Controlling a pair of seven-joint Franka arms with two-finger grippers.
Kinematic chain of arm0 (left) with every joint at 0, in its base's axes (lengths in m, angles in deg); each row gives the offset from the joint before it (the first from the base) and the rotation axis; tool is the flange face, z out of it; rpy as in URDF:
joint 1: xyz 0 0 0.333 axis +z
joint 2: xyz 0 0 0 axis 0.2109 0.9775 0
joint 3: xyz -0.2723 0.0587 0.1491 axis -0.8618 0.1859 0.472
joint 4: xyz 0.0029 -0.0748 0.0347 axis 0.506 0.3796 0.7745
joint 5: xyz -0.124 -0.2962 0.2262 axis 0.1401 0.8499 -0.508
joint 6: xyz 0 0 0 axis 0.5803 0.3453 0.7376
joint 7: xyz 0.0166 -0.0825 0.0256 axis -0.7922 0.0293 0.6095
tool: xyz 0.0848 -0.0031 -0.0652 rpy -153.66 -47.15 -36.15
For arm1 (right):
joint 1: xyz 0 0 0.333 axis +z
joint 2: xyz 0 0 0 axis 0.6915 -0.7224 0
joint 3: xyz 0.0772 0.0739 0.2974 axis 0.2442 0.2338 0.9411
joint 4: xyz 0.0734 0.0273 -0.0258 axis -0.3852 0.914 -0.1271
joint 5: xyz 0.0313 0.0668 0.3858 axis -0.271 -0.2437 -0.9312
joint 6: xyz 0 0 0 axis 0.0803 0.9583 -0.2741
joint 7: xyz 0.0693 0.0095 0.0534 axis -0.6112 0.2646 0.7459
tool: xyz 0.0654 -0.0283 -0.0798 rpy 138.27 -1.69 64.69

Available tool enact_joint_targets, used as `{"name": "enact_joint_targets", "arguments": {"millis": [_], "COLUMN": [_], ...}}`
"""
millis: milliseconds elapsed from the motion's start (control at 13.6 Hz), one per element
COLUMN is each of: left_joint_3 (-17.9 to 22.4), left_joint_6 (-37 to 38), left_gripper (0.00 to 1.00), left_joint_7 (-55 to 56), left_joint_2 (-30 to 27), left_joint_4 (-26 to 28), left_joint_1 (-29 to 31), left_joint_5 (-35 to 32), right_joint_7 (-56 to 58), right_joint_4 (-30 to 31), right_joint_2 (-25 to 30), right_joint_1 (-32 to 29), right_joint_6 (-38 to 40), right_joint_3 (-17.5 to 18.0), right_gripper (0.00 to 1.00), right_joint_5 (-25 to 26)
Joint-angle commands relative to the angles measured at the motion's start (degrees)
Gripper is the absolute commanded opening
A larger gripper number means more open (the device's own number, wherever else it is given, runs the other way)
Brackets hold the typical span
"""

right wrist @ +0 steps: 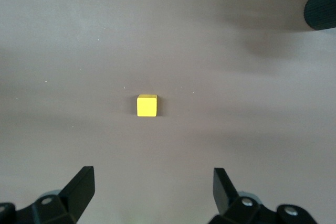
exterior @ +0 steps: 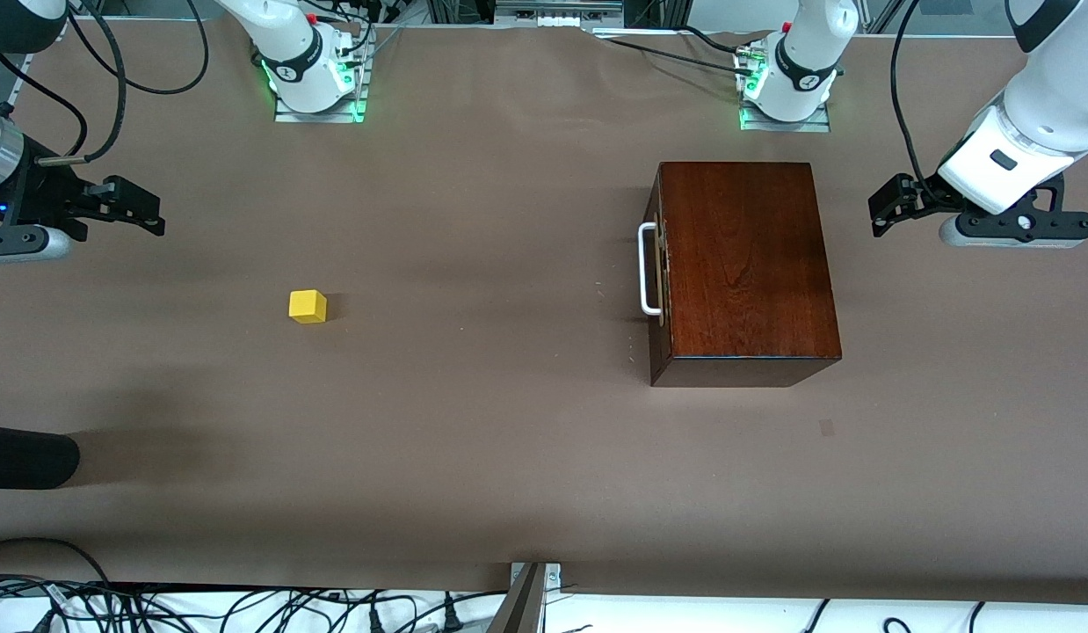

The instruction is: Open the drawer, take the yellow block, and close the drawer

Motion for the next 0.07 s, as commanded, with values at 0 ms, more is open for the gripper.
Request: {"name": "enact_joint_targets", "arguments": {"millis": [0], "left_joint_3": [-0.5], "left_joint_6": [1.5], "left_gripper": [1.0], "left_joint_7": [-0.7], "left_joint_2": [0.6], "left_joint_4": [-1.9], "left_joint_1": [0.2], "left_joint_5": [-0.1], "right_joint_7": [0.0], "right_joint_4": [-1.4], "right_joint_2": [-0.6], "right_joint_1": [-0.3], "right_joint_6": [0.4], "right_joint_3": [0.5], "right_gripper": [1.0], "right_joint_5": [-0.1]}}
